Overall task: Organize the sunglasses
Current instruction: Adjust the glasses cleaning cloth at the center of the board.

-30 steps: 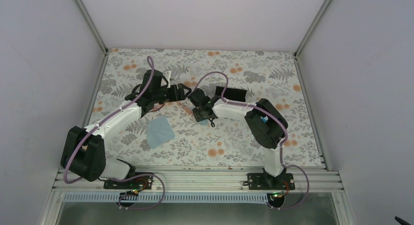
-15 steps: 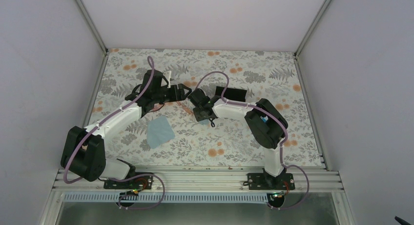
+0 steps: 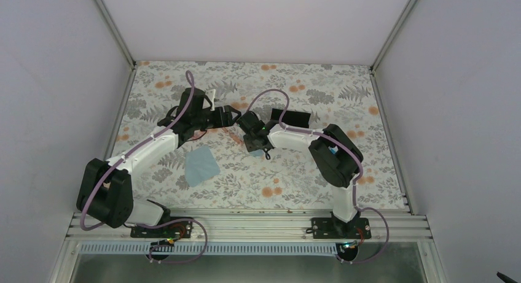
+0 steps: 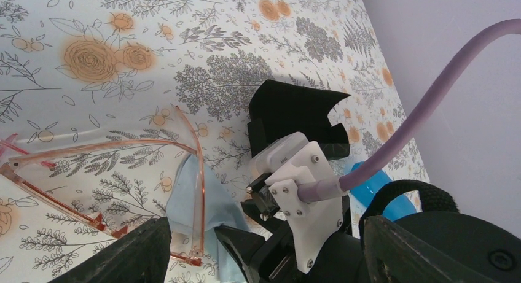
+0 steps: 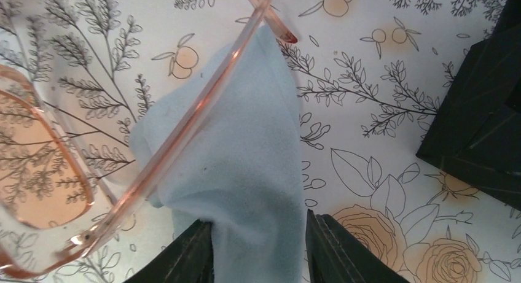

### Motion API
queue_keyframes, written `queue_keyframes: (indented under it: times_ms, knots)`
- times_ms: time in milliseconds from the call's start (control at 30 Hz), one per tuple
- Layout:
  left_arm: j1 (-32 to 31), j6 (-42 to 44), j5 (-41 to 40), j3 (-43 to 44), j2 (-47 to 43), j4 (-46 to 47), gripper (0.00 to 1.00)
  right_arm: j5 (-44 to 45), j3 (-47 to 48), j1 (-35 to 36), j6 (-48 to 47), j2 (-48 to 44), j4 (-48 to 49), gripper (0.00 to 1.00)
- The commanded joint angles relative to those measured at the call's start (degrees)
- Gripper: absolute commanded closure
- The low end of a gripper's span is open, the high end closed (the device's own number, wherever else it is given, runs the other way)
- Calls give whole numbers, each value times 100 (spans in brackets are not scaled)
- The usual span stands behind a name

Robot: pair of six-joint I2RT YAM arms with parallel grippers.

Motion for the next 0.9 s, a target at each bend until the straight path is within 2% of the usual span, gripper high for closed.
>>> queue_keyframes:
  times_ms: [0, 167, 367, 633, 867]
  knots:
    - [8, 75, -35, 29, 25, -23, 22, -71, -55, 42, 87, -319, 173, 59]
    - [8, 87, -43, 12, 23, -34, 22, -75, -85, 16, 128, -331, 174, 58]
    - [8, 87, -55, -32, 13, -23, 22, 68, -114, -14, 119, -222, 150, 68]
    - [8, 73, -38, -46, 25, -12, 22, -415, -202, -11, -154, -269, 427, 67]
    - [8, 77, -33, -52, 28, -12, 22, -448, -143, -11, -212, -144, 456, 73]
